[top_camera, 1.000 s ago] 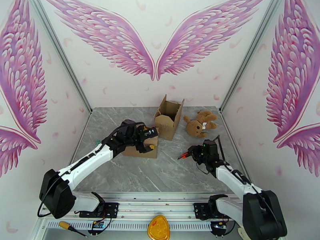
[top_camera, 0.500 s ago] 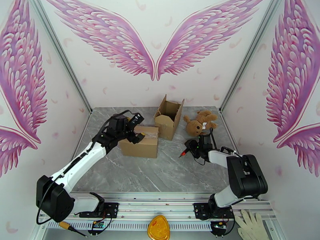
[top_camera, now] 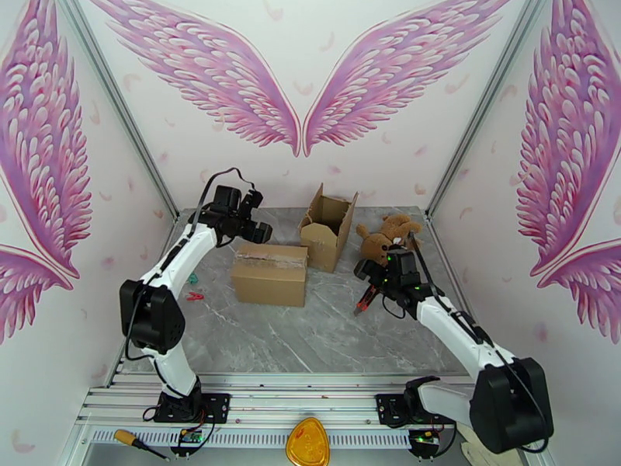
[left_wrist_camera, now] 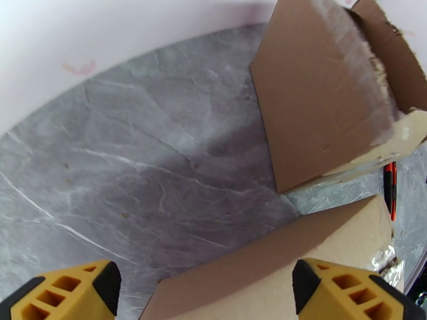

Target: Unpack the express box

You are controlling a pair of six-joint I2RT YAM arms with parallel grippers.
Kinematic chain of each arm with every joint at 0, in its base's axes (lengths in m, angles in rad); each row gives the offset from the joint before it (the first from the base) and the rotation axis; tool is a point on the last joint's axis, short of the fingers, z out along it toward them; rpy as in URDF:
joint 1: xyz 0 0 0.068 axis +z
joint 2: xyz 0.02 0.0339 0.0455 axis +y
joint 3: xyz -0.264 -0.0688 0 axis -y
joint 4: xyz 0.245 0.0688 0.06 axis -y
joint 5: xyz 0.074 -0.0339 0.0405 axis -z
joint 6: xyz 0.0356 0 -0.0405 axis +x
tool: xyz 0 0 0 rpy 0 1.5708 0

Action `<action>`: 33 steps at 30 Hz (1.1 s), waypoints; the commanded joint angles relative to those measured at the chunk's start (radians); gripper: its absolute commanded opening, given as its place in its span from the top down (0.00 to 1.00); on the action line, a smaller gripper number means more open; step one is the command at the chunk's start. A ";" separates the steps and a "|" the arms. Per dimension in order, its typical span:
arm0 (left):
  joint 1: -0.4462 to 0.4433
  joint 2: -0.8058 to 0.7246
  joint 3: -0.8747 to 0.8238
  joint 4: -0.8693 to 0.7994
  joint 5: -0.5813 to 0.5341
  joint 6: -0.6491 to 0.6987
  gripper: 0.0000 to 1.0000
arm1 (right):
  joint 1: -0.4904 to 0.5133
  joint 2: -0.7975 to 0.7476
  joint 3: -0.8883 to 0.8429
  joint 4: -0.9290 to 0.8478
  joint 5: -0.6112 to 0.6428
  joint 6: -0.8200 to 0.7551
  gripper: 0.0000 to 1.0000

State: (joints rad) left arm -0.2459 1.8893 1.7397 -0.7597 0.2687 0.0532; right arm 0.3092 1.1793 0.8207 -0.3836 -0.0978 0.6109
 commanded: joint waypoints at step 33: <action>-0.177 -0.463 -0.427 -0.022 -0.187 -0.266 0.14 | 0.361 0.292 0.250 0.090 0.049 0.222 0.22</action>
State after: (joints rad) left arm -0.3714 1.4704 1.2743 -0.7742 0.2424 -0.2523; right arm 0.6628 1.5265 1.0874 -0.3271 -0.1036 0.7307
